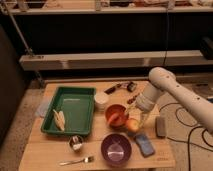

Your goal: Place sponge in tray

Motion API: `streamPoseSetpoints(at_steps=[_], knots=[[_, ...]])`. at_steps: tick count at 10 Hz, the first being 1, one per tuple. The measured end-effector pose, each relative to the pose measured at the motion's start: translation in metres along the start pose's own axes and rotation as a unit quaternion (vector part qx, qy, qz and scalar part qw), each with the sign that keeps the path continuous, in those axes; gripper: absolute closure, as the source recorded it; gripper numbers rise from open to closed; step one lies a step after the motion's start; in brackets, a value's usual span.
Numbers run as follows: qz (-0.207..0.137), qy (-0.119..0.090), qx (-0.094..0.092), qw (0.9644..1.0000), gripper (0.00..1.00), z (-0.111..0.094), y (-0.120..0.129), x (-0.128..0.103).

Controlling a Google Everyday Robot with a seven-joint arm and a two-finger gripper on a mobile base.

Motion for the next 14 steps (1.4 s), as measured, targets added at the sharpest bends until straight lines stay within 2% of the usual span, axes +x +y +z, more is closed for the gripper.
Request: streamPoseSetpoints(at_steps=[5, 7, 10, 11, 12, 13, 14], knots=[[0.0, 0.001, 0.0, 1.0, 0.38, 0.0, 0.0, 0.0], [-0.01, 0.017, -0.004, 0.9998, 0.38, -0.01, 0.0, -0.004], [-0.035, 0.065, -0.019, 0.9971, 0.38, -0.037, 0.006, -0.018], [-0.053, 0.093, -0.033, 0.9938, 0.38, -0.047, 0.009, -0.025], [-0.074, 0.123, -0.048, 0.9885, 0.38, -0.055, 0.011, -0.033], [-0.087, 0.143, -0.054, 0.9845, 0.38, -0.06, 0.011, -0.038], [-0.09, 0.15, -0.059, 0.9828, 0.38, -0.062, 0.013, -0.039]])
